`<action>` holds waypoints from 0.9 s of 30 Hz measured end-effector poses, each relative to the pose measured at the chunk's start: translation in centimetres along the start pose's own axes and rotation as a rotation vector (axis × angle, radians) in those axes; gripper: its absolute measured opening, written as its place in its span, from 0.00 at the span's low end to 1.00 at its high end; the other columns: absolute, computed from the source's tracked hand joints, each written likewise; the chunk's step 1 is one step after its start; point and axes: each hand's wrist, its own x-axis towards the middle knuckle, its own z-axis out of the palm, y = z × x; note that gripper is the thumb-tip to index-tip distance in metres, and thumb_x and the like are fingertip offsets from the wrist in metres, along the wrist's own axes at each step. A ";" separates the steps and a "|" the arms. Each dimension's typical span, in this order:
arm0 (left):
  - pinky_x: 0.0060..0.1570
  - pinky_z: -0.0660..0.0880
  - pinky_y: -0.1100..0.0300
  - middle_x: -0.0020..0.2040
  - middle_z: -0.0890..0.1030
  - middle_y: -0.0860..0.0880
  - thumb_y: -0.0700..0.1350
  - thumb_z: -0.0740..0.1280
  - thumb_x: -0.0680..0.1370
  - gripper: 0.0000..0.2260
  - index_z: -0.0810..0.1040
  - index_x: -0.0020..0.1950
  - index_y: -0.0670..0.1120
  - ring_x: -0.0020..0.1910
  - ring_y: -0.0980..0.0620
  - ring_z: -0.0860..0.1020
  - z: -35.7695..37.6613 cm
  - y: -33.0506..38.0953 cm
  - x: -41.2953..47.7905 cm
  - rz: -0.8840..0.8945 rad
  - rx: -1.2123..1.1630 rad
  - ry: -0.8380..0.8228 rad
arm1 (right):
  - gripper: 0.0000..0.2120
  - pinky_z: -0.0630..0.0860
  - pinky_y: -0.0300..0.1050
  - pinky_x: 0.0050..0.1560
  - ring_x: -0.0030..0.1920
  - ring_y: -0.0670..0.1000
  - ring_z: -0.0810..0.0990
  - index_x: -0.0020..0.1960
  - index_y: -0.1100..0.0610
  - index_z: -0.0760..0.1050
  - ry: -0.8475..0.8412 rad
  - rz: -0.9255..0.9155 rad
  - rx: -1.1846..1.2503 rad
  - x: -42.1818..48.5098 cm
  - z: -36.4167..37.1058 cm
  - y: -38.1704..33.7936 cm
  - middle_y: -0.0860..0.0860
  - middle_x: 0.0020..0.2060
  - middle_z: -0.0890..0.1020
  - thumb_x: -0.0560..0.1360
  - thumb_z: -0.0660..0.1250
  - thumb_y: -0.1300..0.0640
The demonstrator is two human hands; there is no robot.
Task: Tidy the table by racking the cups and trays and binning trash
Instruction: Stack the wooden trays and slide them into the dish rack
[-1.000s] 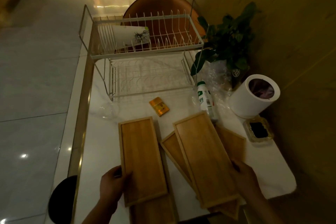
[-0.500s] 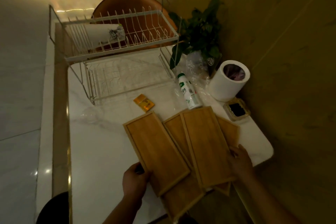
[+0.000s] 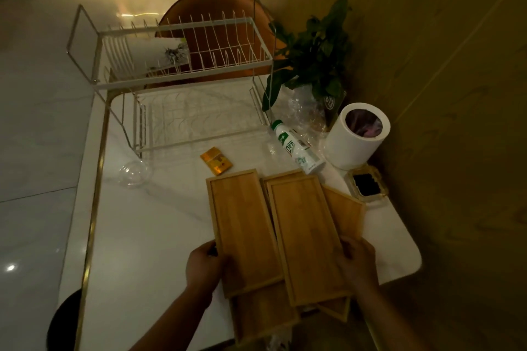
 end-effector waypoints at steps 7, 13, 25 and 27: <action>0.60 0.78 0.42 0.61 0.81 0.40 0.41 0.73 0.76 0.25 0.73 0.73 0.42 0.57 0.40 0.80 0.1 -0.8 -0.1 -0.077 -0.124 0.032 | 0.32 0.69 0.57 0.64 0.69 0.60 0.70 0.74 0.54 0.63 0.040 0.048 0.213 -0.2 0.0 0.4 0.56 0.71 0.69 0.75 0.71 0.49; 0.56 0.80 0.45 0.55 0.83 0.42 0.43 0.71 0.78 0.22 0.74 0.72 0.44 0.50 0.44 0.82 0.2 -1.3 -0.3 -0.035 -0.066 0.004 | 0.33 0.71 0.63 0.65 0.65 0.61 0.74 0.73 0.55 0.67 0.053 0.127 0.278 0.5 -0.4 0.2 0.56 0.67 0.75 0.73 0.73 0.48; 0.47 0.82 0.49 0.44 0.84 0.45 0.44 0.70 0.78 0.22 0.73 0.73 0.47 0.44 0.47 0.83 -0.4 -1.2 -0.5 -0.021 0.022 -0.012 | 0.22 0.74 0.50 0.62 0.66 0.56 0.73 0.65 0.53 0.76 0.099 -0.186 0.098 -1.7 2.4 -1.2 0.53 0.66 0.74 0.72 0.73 0.63; 0.47 0.82 0.49 0.44 0.84 0.45 0.44 0.69 0.79 0.22 0.73 0.73 0.48 0.44 0.47 0.83 -0.4 -1.3 -0.7 -0.026 0.017 -0.011 | 0.17 0.72 0.53 0.65 0.68 0.58 0.71 0.62 0.55 0.79 0.071 -0.231 -0.019 -1.0 2.8 -2.2 0.54 0.68 0.72 0.74 0.72 0.58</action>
